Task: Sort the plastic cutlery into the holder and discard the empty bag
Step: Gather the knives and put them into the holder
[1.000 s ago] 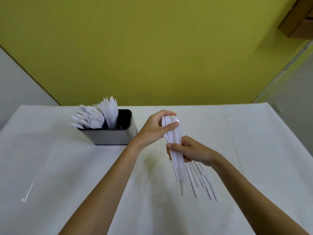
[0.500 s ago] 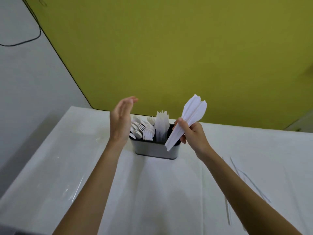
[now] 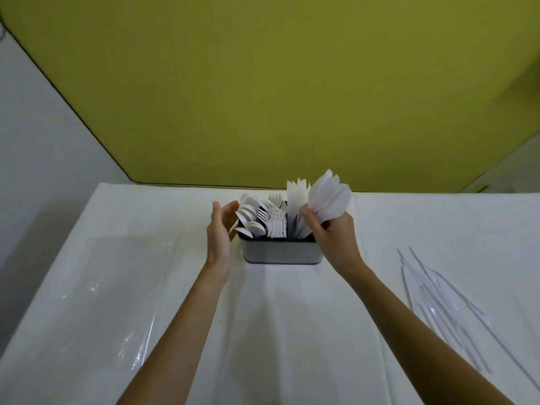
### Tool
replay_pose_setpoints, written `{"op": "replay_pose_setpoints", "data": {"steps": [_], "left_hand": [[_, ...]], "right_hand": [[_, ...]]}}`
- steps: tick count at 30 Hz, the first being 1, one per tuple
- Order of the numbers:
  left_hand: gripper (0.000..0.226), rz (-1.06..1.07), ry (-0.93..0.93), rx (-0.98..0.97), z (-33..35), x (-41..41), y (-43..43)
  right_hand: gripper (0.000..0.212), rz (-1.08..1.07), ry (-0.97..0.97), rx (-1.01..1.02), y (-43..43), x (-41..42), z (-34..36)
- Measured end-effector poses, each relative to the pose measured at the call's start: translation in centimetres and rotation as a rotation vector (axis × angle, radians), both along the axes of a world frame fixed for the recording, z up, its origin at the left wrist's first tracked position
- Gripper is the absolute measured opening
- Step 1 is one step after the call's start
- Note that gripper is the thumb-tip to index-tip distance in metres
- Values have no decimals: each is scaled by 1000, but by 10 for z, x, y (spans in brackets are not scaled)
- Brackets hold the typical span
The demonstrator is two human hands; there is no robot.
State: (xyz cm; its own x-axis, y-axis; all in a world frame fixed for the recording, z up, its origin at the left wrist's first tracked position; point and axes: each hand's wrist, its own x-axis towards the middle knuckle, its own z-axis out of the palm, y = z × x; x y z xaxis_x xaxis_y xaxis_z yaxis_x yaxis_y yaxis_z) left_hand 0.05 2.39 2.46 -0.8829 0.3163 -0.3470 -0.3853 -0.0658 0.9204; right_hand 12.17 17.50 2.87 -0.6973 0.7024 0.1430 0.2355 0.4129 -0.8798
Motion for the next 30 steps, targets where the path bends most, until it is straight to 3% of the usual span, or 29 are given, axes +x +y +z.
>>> {"op": "replay_pose_setpoints", "data": {"steps": [4,14,18,22,26,30], "left_hand": [[54,-26,-37,73,-3,2,4],[60,-106,-26,59,-9,-3,-3],[60,-105,-28,56,-10,-4,-5],[57,-102,-34,62,-10,-4,-3],[56,-106,-36,70,-11,-4,-3],[57,-112,-32,72,-11,-4,-2]], "right_hand": [[14,37,-112,85,-8,1,-3],[26,6,-158,575,-17,1,-5],[32,-66,-165,631,-14,4,-2],[59,-111,-124,635,-11,4,2],[63,102,30,774,-2,-2,7],[42,217,-69,897,0,-11,8]]}}
